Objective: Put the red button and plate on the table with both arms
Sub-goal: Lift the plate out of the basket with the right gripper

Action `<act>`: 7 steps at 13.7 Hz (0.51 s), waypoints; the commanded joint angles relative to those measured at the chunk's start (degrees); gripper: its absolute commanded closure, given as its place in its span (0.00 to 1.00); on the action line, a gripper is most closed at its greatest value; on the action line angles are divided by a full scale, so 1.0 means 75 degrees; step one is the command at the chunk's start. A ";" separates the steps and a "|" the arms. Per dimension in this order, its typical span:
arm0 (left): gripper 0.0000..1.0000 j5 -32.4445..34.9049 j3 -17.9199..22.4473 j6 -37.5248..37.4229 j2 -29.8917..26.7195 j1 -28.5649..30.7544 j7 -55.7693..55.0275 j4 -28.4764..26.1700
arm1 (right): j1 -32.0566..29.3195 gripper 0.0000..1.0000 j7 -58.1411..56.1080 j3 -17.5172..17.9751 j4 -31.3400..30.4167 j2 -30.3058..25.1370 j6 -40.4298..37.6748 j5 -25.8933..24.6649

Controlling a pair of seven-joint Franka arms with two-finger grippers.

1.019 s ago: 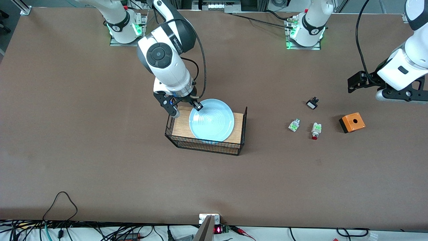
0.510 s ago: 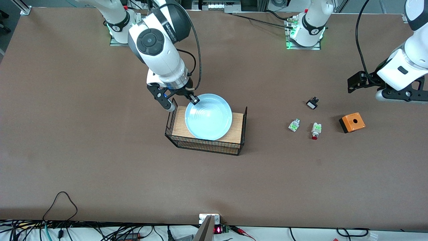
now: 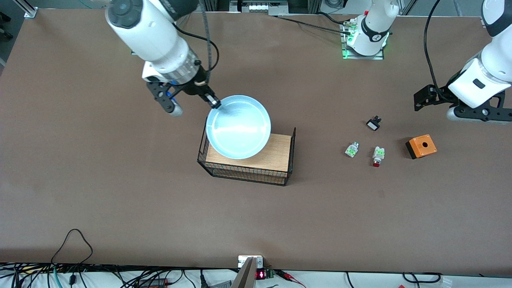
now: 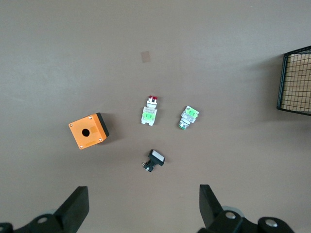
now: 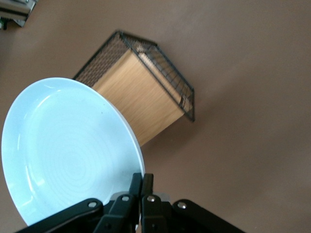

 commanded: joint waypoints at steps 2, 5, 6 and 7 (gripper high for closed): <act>0.00 0.0029 0.0006 -0.0071 -0.0052 -0.0033 0.0072 -0.0003 | -0.0840 1.00 -0.2418 -0.0399 -0.0031 -0.0263 -0.1037 0.0154; 0.00 0.0018 0.0006 -0.0059 -0.0040 -0.0033 0.0072 -0.0003 | -0.1391 1.00 -0.4552 -0.0961 -0.0042 -0.0323 -0.1811 0.0025; 0.00 0.0029 0.0006 -0.0059 -0.0052 -0.0044 0.0072 -0.0003 | -0.1706 1.00 -0.5335 -0.1102 -0.0054 -0.0311 -0.1976 -0.0045; 0.00 0.0029 0.0006 -0.0059 -0.0052 -0.0056 0.0048 0.0032 | -0.2023 1.00 -0.6028 -0.1138 -0.0100 -0.0288 -0.2058 -0.0173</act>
